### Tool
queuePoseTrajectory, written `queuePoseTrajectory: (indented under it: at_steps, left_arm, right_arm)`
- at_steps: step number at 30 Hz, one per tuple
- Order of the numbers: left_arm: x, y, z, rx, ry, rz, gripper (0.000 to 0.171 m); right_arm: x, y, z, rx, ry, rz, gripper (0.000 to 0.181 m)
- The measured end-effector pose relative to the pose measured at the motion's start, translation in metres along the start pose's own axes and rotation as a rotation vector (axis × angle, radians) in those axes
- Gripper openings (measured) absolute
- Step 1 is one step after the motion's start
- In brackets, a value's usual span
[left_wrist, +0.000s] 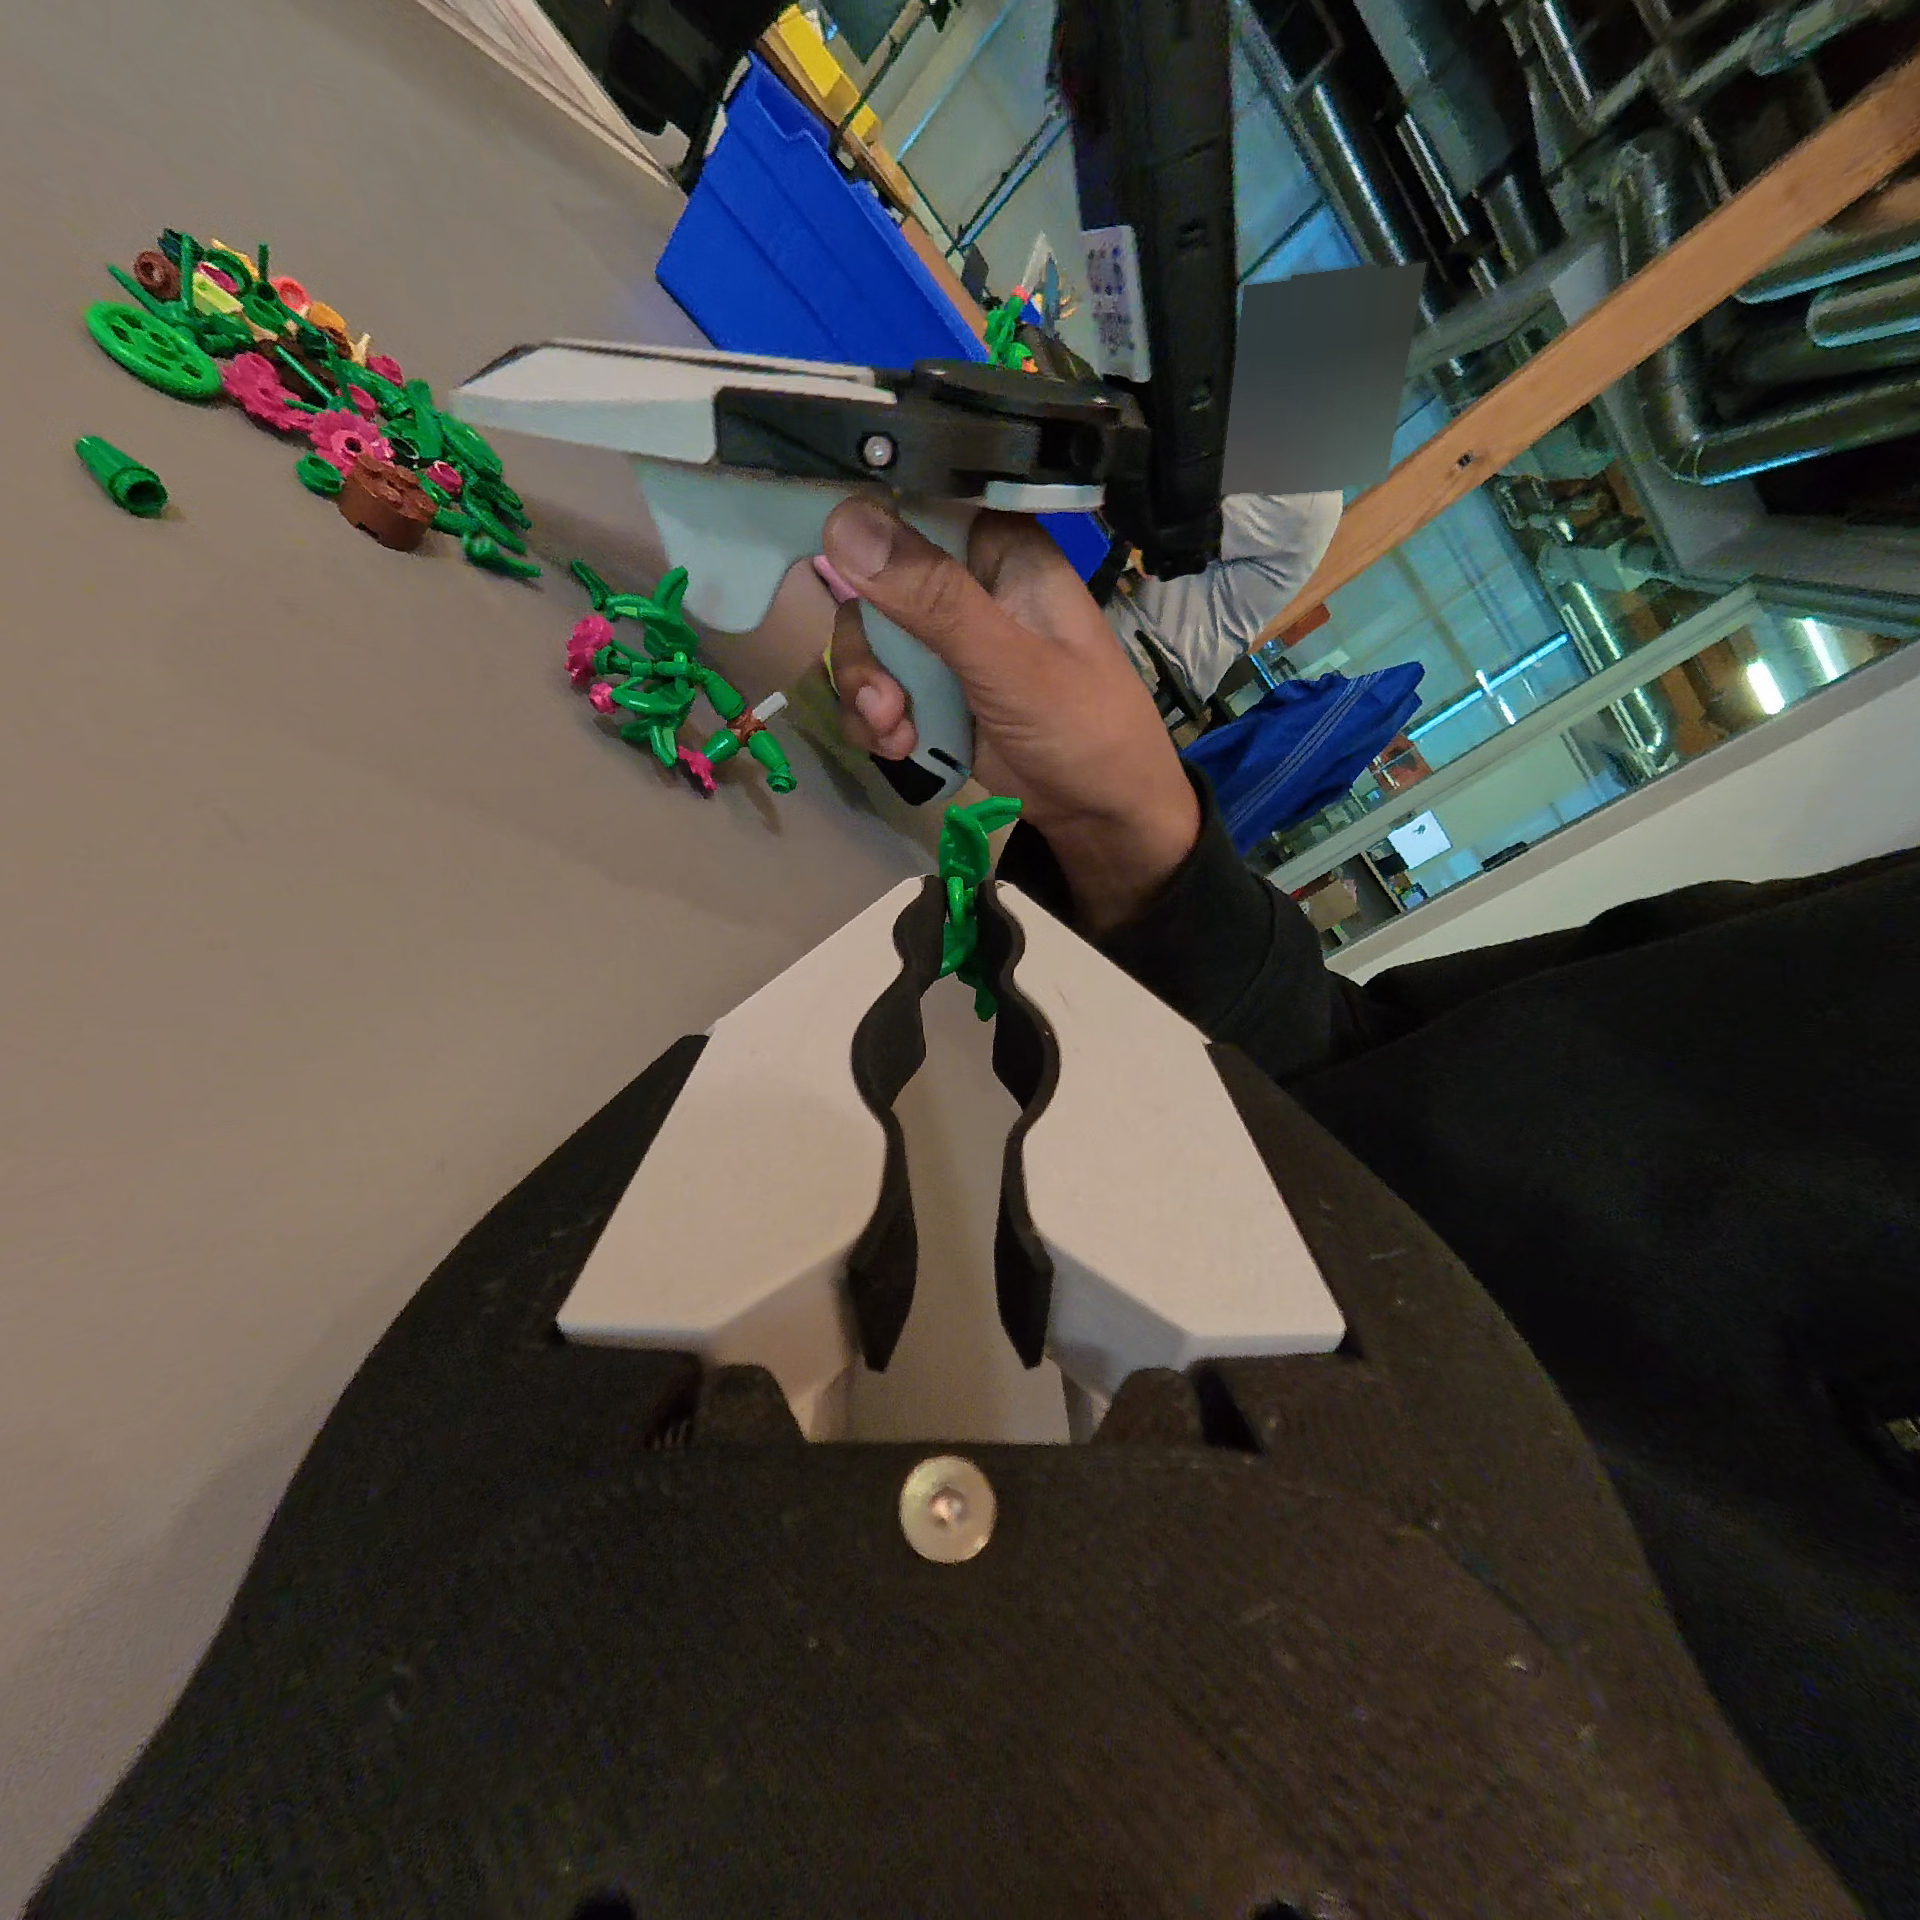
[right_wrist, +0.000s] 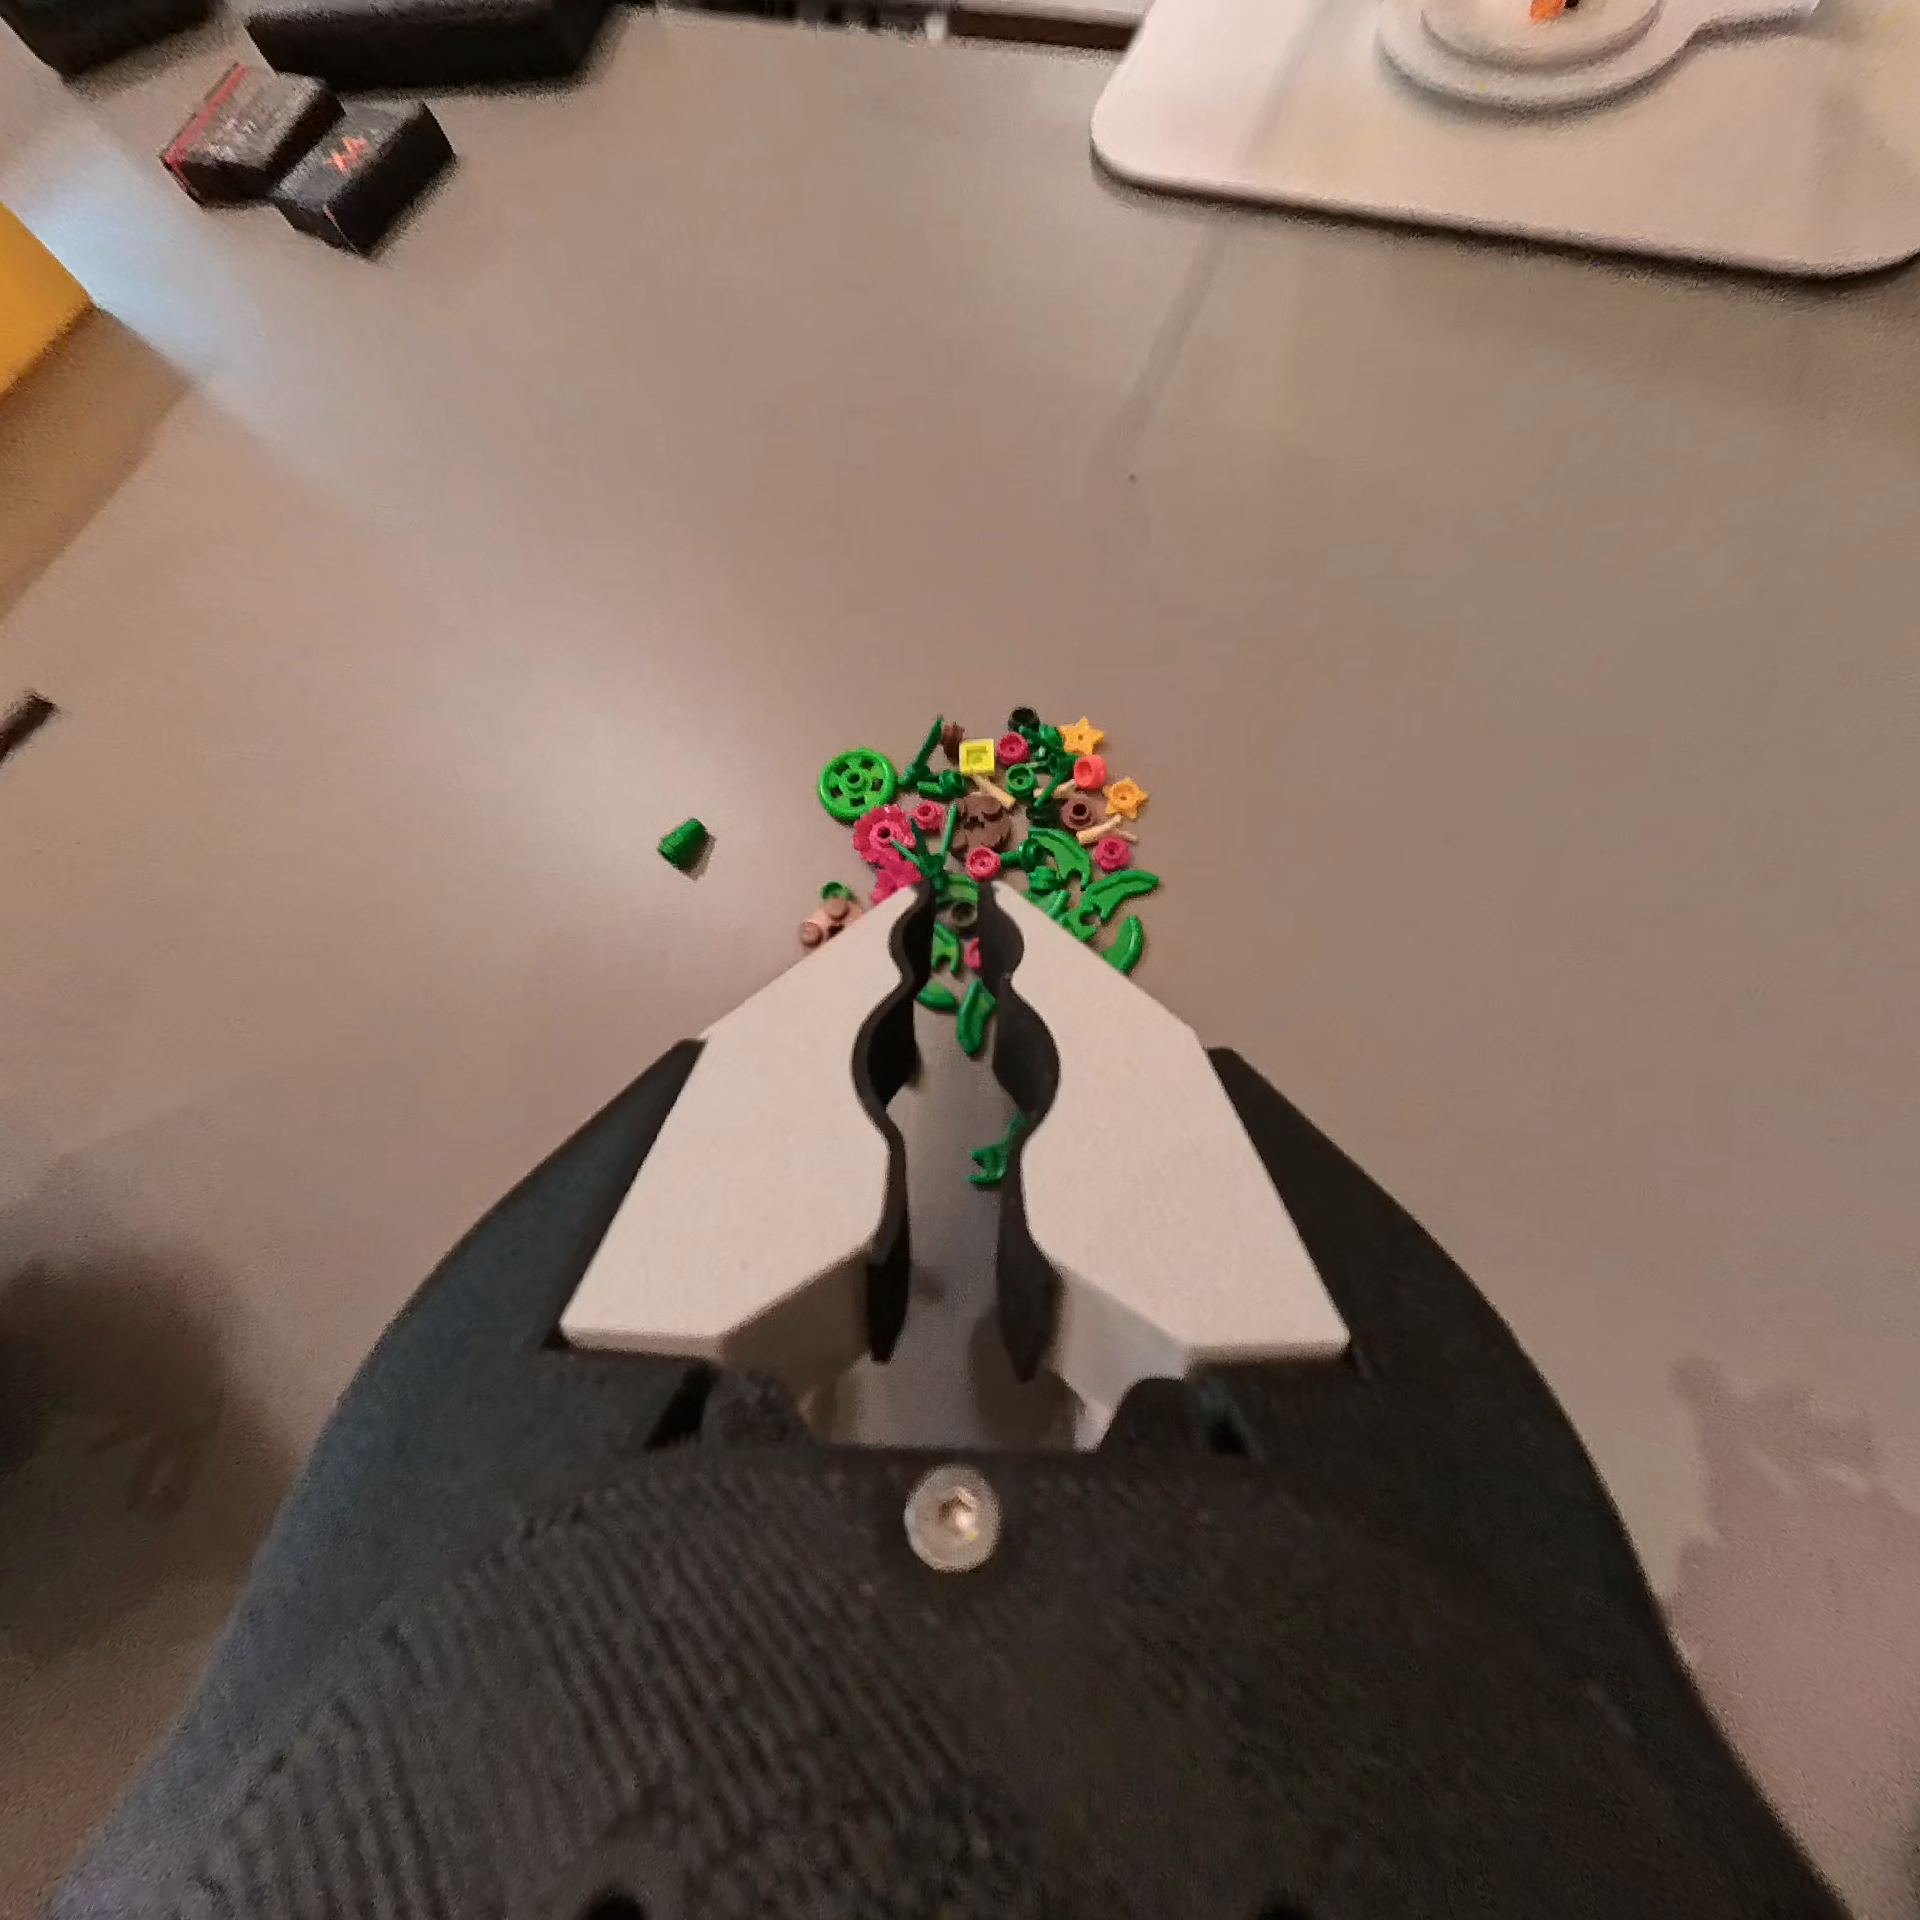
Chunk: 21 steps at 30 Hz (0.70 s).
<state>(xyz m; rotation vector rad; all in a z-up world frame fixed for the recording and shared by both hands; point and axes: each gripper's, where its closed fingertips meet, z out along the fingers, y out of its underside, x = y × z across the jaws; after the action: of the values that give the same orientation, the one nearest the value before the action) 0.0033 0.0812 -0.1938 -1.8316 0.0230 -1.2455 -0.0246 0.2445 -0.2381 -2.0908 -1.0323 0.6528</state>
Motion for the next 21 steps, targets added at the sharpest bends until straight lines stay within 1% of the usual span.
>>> queuePoseTrajectory:
  at_steps: [1, 3, 6, 9, 11, 12, 14, 15, 16, 18, 19, 20, 21]
  left_arm:
    - [0.0, 0.0, 0.0, -0.001, -0.003, 0.002, 0.001]
    - [-0.001, 0.0, 0.0, 0.001, -0.01, 0.004, 0.001]
    - [-0.001, -0.001, -0.001, 0.014, -0.016, 0.001, 0.001]
    - [-0.002, -0.003, -0.001, 0.026, -0.028, 0.006, 0.001]
    - [-0.002, -0.003, -0.001, 0.033, -0.031, 0.014, 0.001]
    - [-0.001, -0.004, -0.002, 0.039, -0.029, 0.022, 0.001]
    - [0.0, -0.007, -0.003, 0.063, -0.039, 0.043, 0.001]
    - [0.001, -0.009, -0.004, 0.079, -0.046, 0.058, 0.001]
    - [0.001, -0.011, -0.004, 0.1, -0.057, 0.077, 0.001]
    - [0.0, -0.018, -0.007, 0.152, -0.122, 0.144, 0.001]
    - [-0.001, -0.022, -0.009, 0.178, -0.191, 0.211, 0.001]
    - [-0.001, -0.024, -0.011, 0.178, -0.269, 0.32, 0.001]
    - [-0.002, -0.025, -0.013, 0.148, -0.372, 0.459, 0.0]
  right_arm:
    - [-0.002, -0.005, -0.005, 0.027, -0.006, -0.008, 0.007]
    - [-0.017, -0.016, -0.019, 0.105, -0.073, -0.047, 0.018]
    - [-0.057, -0.022, -0.053, 0.232, -0.272, -0.122, 0.026]
    - [-0.101, -0.004, -0.096, 0.289, -0.548, -0.169, 0.025]
    - [-0.116, 0.008, -0.115, 0.32, -0.67, -0.151, 0.023]
    - [-0.12, 0.014, -0.121, 0.344, -0.704, -0.156, 0.022]
    - [-0.117, 0.022, -0.122, 0.385, -0.678, -0.166, 0.02]
    - [-0.117, 0.025, -0.121, 0.383, -0.684, -0.159, 0.021]
    - [-0.121, 0.028, -0.122, 0.366, -0.717, -0.141, 0.025]
    - [-0.127, 0.029, -0.125, 0.336, -0.786, -0.081, 0.028]
    - [-0.128, 0.028, -0.126, 0.33, -0.802, -0.048, 0.028]
    - [-0.129, 0.026, -0.128, 0.336, -0.811, -0.017, 0.027]
    - [-0.128, 0.022, -0.131, 0.355, -0.82, 0.011, 0.025]
